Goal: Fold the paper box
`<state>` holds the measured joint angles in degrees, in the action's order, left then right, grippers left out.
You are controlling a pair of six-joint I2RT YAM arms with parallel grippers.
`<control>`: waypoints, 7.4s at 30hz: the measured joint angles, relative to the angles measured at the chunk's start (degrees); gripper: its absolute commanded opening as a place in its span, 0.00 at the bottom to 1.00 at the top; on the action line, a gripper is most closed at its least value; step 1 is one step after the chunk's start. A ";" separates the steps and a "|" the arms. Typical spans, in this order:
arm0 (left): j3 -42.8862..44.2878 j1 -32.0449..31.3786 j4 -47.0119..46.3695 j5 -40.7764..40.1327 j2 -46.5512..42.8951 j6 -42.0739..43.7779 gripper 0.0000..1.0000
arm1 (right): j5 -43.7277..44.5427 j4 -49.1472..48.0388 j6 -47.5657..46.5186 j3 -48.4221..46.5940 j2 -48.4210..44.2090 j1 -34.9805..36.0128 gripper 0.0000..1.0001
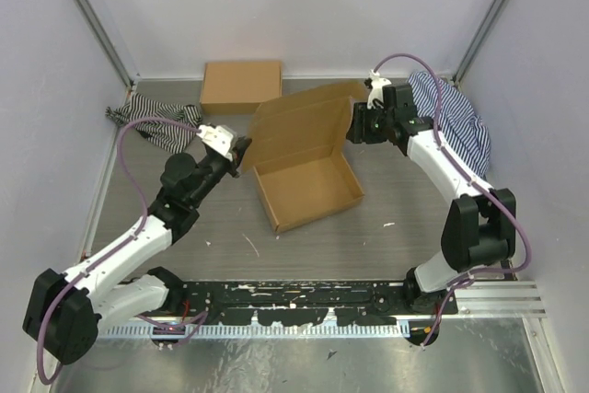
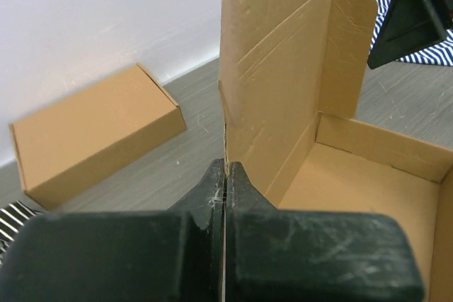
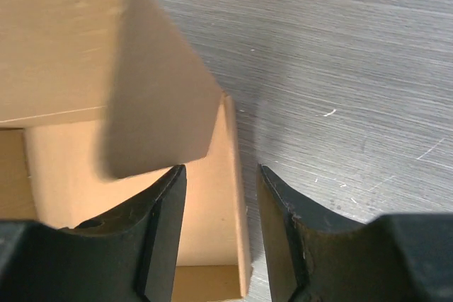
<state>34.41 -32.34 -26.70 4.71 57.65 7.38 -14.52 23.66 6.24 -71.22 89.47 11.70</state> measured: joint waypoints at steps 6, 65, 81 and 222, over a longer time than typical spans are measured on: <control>-3.39 -0.98 -4.74 -3.19 2.14 -4.35 0.05 | -0.72 -1.92 -0.42 3.37 -5.07 2.64 0.50; -6.23 -4.37 -8.22 -13.33 2.10 -5.14 0.01 | -17.16 -13.53 -8.50 2.95 -0.07 -3.56 0.36; -3.96 -4.31 -7.52 -14.49 4.35 -7.89 0.00 | 3.23 -21.24 -4.02 14.58 -8.52 3.61 0.01; 10.23 12.57 50.05 -4.59 12.35 -41.07 0.50 | 12.68 -0.57 20.41 21.51 -11.08 13.46 1.00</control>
<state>44.64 -19.77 23.35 0.12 70.00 -33.69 -1.85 23.09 26.65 -49.71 78.39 25.17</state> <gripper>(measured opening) 0.492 0.989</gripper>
